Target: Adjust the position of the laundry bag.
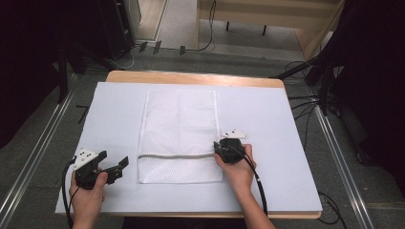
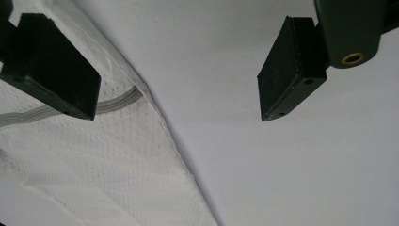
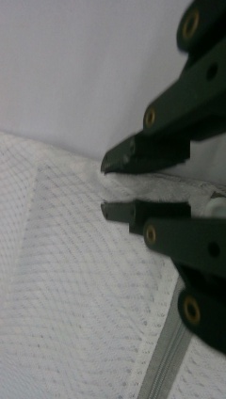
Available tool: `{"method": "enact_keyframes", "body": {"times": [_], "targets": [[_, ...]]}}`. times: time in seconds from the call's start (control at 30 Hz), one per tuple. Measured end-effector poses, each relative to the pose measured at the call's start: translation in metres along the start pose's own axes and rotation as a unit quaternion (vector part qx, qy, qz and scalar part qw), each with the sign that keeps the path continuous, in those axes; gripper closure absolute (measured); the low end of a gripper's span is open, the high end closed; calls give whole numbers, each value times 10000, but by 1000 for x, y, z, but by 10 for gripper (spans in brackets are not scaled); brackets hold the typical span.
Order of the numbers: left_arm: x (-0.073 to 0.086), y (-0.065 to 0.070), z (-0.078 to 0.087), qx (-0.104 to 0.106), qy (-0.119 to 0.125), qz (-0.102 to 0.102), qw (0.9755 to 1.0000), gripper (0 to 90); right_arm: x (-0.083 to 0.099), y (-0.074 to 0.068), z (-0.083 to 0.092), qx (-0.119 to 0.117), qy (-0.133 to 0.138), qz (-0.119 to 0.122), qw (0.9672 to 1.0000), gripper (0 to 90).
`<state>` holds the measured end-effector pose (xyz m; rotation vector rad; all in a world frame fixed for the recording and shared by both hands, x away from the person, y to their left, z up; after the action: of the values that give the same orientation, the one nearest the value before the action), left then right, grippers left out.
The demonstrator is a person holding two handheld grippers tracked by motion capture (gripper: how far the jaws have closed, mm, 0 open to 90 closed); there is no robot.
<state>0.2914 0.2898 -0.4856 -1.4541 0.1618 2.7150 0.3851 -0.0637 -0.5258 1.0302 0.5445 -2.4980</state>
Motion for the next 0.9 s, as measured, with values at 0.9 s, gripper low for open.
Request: {"method": "enact_keyframes", "body": {"times": [0.9], "targets": [[3, 9, -1, 41, -60, -160, 9998, 137, 32, 45, 59, -70, 125, 45, 9999, 859]]}}
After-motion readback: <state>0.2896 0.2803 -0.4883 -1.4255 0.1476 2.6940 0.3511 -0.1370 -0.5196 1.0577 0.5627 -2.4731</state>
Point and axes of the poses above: each handheld gripper's, and its own axes: z roughly backward along the jaws, x roughly out of its underside, y roughly to its right, the point moved 7 cm from there along -z, roughly forward along the jaws, and after that the axes turned 10 degrees about -x, right-handed, at the moved point
